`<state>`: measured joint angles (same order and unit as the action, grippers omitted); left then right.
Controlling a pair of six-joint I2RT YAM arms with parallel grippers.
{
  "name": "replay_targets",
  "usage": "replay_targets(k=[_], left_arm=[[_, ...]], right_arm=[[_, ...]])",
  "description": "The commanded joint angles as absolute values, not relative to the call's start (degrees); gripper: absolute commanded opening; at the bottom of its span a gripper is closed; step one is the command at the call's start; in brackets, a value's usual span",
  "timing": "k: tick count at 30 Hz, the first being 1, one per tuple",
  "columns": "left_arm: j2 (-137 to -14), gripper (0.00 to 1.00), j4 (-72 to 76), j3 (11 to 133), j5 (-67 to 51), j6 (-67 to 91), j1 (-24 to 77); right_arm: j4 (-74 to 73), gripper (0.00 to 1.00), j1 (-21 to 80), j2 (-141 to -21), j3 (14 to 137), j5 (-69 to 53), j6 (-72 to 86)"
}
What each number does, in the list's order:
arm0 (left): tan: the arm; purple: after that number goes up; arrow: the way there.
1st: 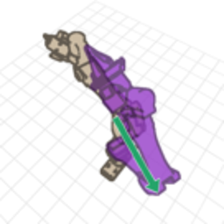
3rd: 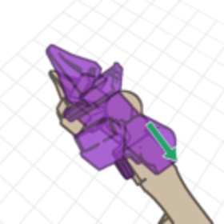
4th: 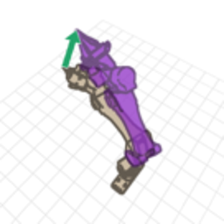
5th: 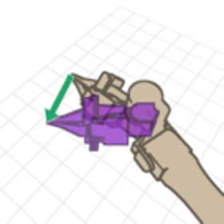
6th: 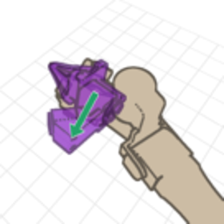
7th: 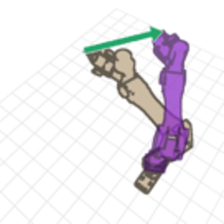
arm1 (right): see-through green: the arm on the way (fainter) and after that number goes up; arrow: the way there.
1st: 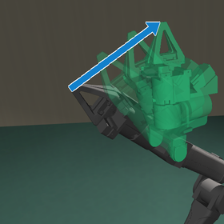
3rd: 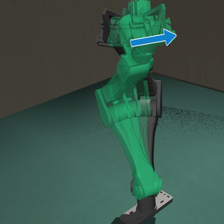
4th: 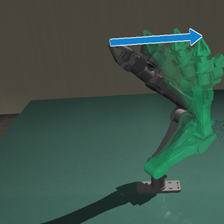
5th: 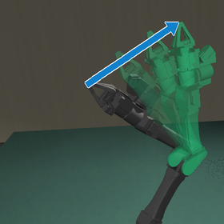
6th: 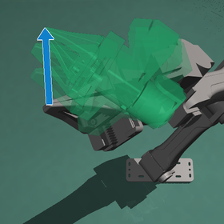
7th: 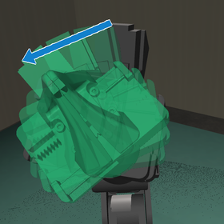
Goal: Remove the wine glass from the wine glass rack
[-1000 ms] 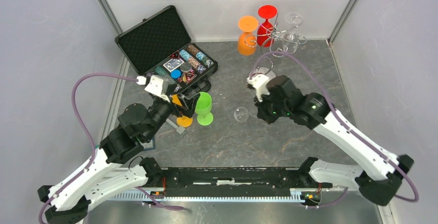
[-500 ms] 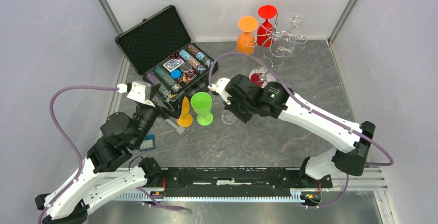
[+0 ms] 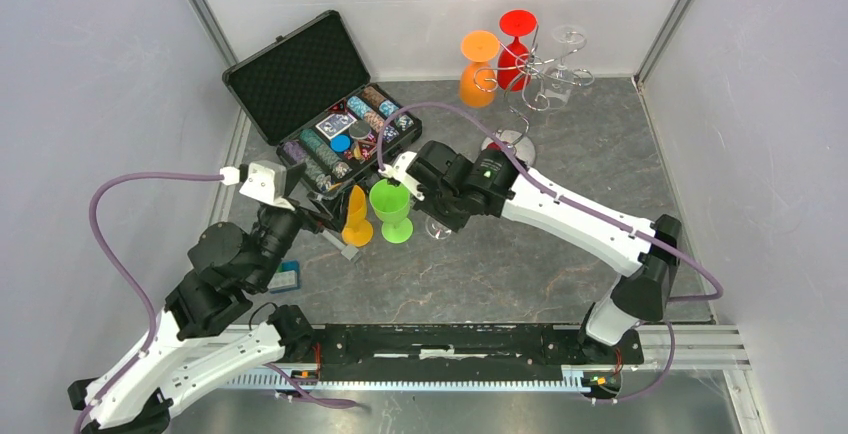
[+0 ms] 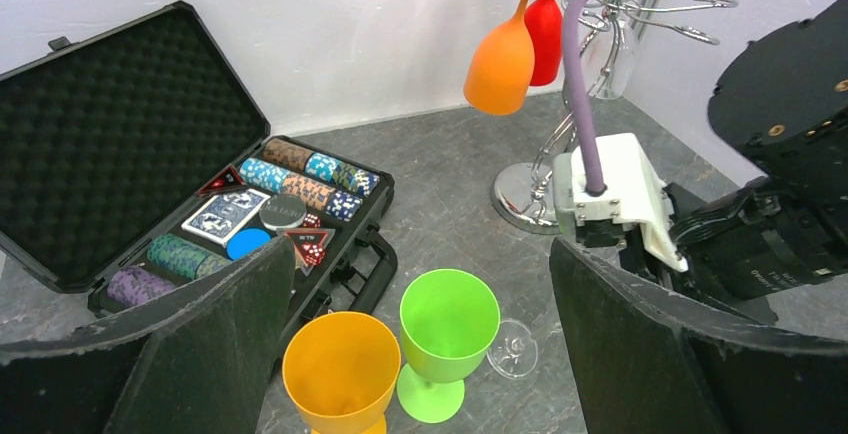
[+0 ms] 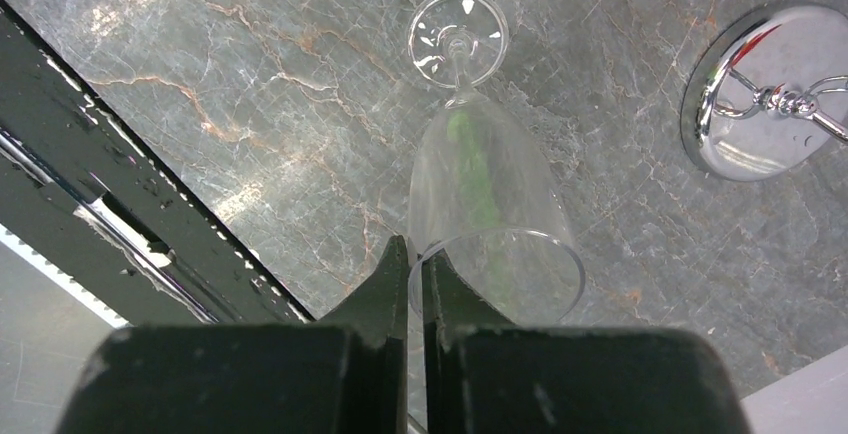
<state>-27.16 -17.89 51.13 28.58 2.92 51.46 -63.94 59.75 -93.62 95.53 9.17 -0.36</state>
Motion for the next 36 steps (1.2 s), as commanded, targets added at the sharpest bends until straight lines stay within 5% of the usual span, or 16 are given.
replay_targets(k=[1, 13, 25, 31, 36], left_arm=[[-25.7, 1.0, -15.6, 50.5, 29.6, 0.5, 51.5], [-25.4, 1.0, -15.4, 49.8, 29.3, 0.7, 51.5], [-25.7, 1.0, -15.2, 50.3, 29.6, 1.8, 51.5], [-27.1, 1.0, -13.3, 50.0, 29.4, 2.5, 51.5], [-30.6, 1.0, -7.6, 49.4, 25.7, 3.9, 51.5]], right_arm=[[-64.1, 0.06, 59.9, -94.9, 98.7, 9.8, -1.5], [-63.2, 0.32, 59.9, -96.8, 101.8, 10.9, -1.5], [-61.7, 0.44, 59.7, -97.2, 109.1, 12.9, -2.0], [-57.9, 0.61, 58.6, -92.6, 110.5, 14.2, -1.4], [-49.5, 0.65, 56.3, -84.0, 105.2, 15.7, -0.1]])
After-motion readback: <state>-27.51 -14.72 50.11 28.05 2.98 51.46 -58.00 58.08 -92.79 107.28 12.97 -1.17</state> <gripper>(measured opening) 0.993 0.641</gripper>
